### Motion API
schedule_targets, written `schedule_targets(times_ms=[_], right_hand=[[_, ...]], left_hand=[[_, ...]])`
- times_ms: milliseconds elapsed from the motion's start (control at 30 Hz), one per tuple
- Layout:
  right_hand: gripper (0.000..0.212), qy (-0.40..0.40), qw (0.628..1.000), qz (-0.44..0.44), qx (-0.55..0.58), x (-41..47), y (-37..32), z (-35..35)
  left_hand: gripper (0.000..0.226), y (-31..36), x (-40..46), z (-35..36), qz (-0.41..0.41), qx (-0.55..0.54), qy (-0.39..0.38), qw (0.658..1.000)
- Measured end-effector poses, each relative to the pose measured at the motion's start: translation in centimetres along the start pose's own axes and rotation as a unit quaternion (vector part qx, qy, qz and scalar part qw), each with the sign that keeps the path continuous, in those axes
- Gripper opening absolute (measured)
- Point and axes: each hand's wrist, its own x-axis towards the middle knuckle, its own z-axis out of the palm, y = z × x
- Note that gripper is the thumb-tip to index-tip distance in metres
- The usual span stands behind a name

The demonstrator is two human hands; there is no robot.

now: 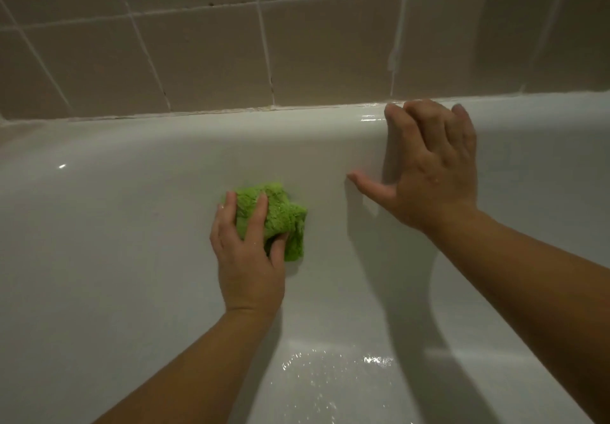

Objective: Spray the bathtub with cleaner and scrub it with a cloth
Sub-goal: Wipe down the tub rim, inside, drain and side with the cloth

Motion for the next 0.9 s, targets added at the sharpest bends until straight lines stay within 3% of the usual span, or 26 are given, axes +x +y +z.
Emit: schedule_targets(times_ms=[300,467,567,633,767,900], right_hand=[[0.078,0.064,0.998,0.003,0.006,1.0,1.0,0.7],[0.075,0.066,0.998,0.010,0.007,0.6,1.5,0.5],[0.075,0.066,0.998,0.015,0.010,0.6,1.3,0.6],[0.075,0.070,0.997,0.015,0.009,0.6,1.3,0.7],[0.076,0.080,0.997,0.010,0.009,0.5,1.4,0.8],[0.074,0.070,0.997,-0.009,0.013,0.6,2.4,0.5]], left_hand=[[0.057,2.2,8.3,-3.0,0.033,-0.053,0.067,0.996],[0.066,-1.1,-2.9,0.7,0.004,-0.016,-0.075,0.997],[0.051,-1.9,-7.7,1.5,-0.042,0.014,-0.165,0.985],[0.045,-1.8,-7.2,1.4,-0.030,0.018,-0.175,0.984],[0.052,0.0,0.7,-0.6,0.082,-0.018,-0.068,0.994],[0.039,5.3,10.6,-3.2,0.149,-0.061,0.056,0.985]])
